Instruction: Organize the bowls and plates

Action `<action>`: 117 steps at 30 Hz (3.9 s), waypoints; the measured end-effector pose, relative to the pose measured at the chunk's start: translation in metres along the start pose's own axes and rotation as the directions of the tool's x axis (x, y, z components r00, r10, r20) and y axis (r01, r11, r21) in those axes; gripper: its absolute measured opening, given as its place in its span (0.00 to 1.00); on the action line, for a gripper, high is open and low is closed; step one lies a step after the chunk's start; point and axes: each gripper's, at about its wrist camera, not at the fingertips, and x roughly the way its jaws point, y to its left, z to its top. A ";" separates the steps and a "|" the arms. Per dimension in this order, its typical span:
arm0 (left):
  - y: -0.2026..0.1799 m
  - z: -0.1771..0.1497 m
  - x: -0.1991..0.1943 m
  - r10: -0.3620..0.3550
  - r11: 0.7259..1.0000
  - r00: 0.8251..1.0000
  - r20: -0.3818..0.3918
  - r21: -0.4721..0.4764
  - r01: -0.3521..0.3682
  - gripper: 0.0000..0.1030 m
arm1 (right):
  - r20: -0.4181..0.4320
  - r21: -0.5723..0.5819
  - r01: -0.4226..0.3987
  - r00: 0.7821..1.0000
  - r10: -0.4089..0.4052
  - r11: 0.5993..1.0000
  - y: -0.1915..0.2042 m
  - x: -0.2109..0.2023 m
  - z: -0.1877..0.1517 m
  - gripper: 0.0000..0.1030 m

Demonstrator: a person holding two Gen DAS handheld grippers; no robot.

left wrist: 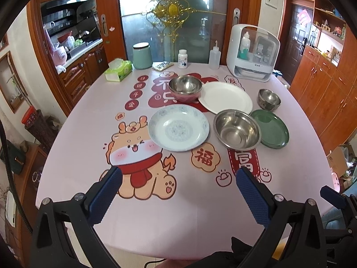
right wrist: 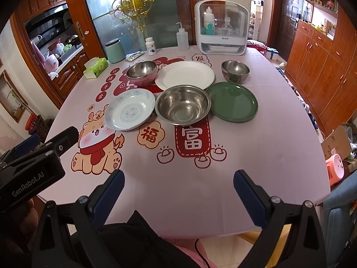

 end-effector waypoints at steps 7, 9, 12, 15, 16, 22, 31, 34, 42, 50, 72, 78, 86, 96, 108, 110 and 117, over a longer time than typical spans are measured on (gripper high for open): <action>0.010 -0.006 0.009 -0.024 1.000 0.997 -0.073 -0.011 0.024 0.98 | -0.025 0.032 0.002 1.000 -0.001 0.999 0.001 0.000 -0.008 0.96; 0.014 -0.008 0.013 -0.038 0.999 0.995 -0.093 -0.014 0.037 0.98 | -0.030 0.048 0.001 1.000 0.001 0.999 0.001 0.000 -0.011 0.96; 0.018 -0.011 0.017 -0.063 0.998 0.991 -0.116 -0.018 0.061 0.98 | -0.026 0.071 -0.006 1.000 0.008 0.997 0.001 -0.001 -0.016 0.96; 0.023 -0.012 0.021 -0.096 0.995 0.987 -0.127 -0.022 0.094 0.98 | -0.001 0.105 -0.022 1.000 0.023 0.994 0.001 -0.004 -0.017 0.96; 0.025 -0.012 0.022 -0.102 0.995 0.986 -0.129 -0.023 0.100 0.98 | 0.010 0.116 -0.025 1.000 0.024 0.993 0.000 -0.005 -0.019 0.96; 0.028 -0.010 0.030 -0.125 0.992 0.981 -0.145 -0.026 0.122 0.98 | 0.052 0.158 -0.049 0.998 0.041 0.986 -0.003 -0.010 -0.021 0.96; 0.015 0.012 0.039 -0.128 0.991 0.983 -0.134 -0.039 0.124 0.98 | 0.100 0.177 -0.084 0.993 0.067 0.981 -0.020 -0.008 -0.004 0.96; 0.010 0.025 0.044 -0.128 0.991 0.984 -0.126 -0.060 0.121 0.98 | 0.120 0.176 -0.100 0.990 0.079 0.979 -0.032 -0.006 0.009 0.96; -0.010 0.067 0.057 -0.124 0.986 0.989 -0.076 -0.125 0.114 0.98 | 0.166 0.169 -0.136 0.980 0.108 0.976 -0.066 0.008 0.050 0.96; -0.031 0.110 0.087 -0.089 0.982 0.993 -0.079 -0.174 0.074 0.98 | 0.177 0.141 -0.157 0.976 0.131 0.978 -0.098 0.033 0.100 0.96; -0.057 0.181 0.218 -0.007 0.960 0.987 -0.160 -0.279 -0.038 0.98 | 0.201 0.098 -0.227 0.958 0.204 0.969 -0.148 0.142 0.221 0.96; -0.059 0.189 0.248 0.001 0.959 0.987 -0.162 -0.280 -0.047 0.98 | 0.170 0.096 -0.244 0.959 0.226 0.965 -0.153 0.177 0.234 0.94; -0.055 0.187 0.283 -0.054 0.953 0.984 -0.167 -0.304 0.001 0.96 | 0.113 0.120 -0.278 0.958 0.265 0.953 -0.156 0.219 0.238 0.87; -0.059 0.184 0.330 -0.088 0.961 0.965 -0.246 -0.275 0.017 0.70 | 0.035 0.134 -0.299 0.954 0.297 0.945 -0.149 0.274 0.234 0.66; -0.062 0.172 0.372 -0.140 0.960 0.940 -0.310 -0.277 0.052 0.44 | 0.022 0.103 -0.262 0.965 0.261 0.959 -0.143 0.314 0.227 0.45; -0.063 0.170 0.376 -0.145 0.959 0.938 -0.314 -0.278 0.056 0.42 | 0.020 0.094 -0.257 0.966 0.256 0.962 -0.141 0.318 0.227 0.43; -0.066 0.167 0.390 -0.156 0.959 0.931 -0.330 -0.274 0.064 0.33 | 0.015 0.085 -0.226 0.974 0.225 0.970 -0.137 0.328 0.228 0.42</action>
